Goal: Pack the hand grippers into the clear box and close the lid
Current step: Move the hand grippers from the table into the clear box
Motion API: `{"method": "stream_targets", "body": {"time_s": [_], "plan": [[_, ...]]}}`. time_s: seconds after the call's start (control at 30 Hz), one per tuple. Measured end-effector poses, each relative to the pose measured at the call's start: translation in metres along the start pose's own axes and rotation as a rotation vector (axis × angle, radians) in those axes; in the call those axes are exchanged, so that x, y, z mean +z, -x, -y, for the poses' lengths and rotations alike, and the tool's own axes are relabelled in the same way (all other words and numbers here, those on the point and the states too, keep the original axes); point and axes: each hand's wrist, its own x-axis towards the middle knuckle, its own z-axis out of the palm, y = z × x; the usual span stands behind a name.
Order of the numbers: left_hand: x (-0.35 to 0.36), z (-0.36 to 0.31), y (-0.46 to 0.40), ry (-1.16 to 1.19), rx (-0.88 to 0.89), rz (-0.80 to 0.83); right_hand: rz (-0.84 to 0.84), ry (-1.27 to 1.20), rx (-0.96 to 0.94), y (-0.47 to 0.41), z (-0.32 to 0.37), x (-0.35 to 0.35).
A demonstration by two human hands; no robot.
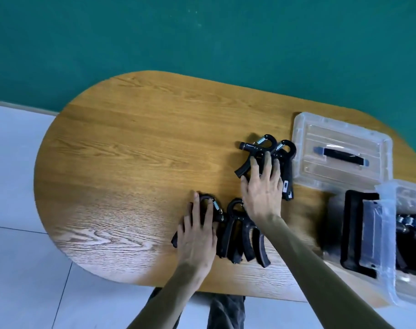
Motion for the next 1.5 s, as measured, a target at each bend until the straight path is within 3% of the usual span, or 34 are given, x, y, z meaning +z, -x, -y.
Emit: {"method": "stream_targets", "body": {"time_s": [0.23,0.47,1.03,1.33,1.5], "plan": [[0.003,0.002,0.000,-0.003,0.009,0.021,-0.055,0.031,0.041,-0.027,0.018,0.014],[0.005,-0.001,-0.002,-0.017,0.007,-0.006,0.031,0.083,0.103,-0.040,0.015,0.019],[0.002,0.003,-0.001,-0.059,0.040,-0.043,0.046,0.092,0.074,-0.042,0.021,0.014],[-0.023,0.012,0.000,-0.140,0.028,0.088,-0.035,0.095,-0.018,-0.035,0.026,-0.001],[-0.040,0.009,0.001,-0.200,0.010,0.047,-0.040,0.098,-0.035,-0.015,0.018,-0.019]]}}
